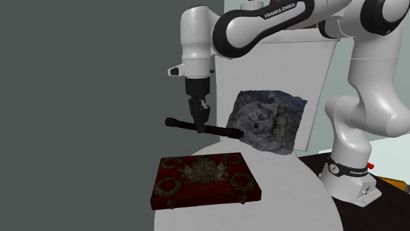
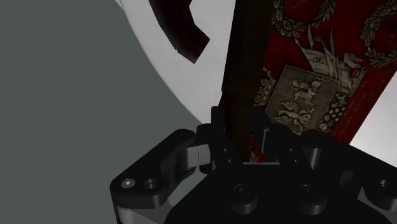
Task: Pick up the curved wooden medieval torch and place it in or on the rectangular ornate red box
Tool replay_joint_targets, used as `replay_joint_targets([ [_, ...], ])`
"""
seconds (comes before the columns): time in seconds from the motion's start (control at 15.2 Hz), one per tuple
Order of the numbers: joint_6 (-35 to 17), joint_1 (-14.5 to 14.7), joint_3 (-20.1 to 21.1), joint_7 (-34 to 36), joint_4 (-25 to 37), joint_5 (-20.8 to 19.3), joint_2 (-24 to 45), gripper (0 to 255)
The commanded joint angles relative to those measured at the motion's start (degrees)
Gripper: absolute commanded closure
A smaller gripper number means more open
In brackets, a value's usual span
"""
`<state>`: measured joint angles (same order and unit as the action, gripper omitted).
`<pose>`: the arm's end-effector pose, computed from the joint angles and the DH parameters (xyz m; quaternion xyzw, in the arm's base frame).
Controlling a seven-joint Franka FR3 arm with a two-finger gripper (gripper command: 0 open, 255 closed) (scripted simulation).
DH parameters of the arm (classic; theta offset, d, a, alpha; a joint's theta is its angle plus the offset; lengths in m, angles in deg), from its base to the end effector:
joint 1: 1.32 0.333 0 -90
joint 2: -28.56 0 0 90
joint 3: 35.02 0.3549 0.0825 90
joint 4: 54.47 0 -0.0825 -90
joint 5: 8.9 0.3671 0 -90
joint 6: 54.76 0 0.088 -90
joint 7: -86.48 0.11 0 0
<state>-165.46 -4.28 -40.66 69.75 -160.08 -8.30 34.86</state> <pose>0.5718 -0.0835 0.5047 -0.9975 -0.0692 0.0101 0.0018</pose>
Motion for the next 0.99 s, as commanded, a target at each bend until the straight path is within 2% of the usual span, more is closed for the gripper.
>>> replay_joint_targets([
  [0.0,0.3,1.4,1.2,2.7,0.8,0.0,0.5,255],
  [0.53,2.8,7.4,5.6,13.1,7.7,-0.4,4.8,255],
  [0.92,-1.6,7.4,5.6,13.1,4.3,-0.4,5.8,255],
])
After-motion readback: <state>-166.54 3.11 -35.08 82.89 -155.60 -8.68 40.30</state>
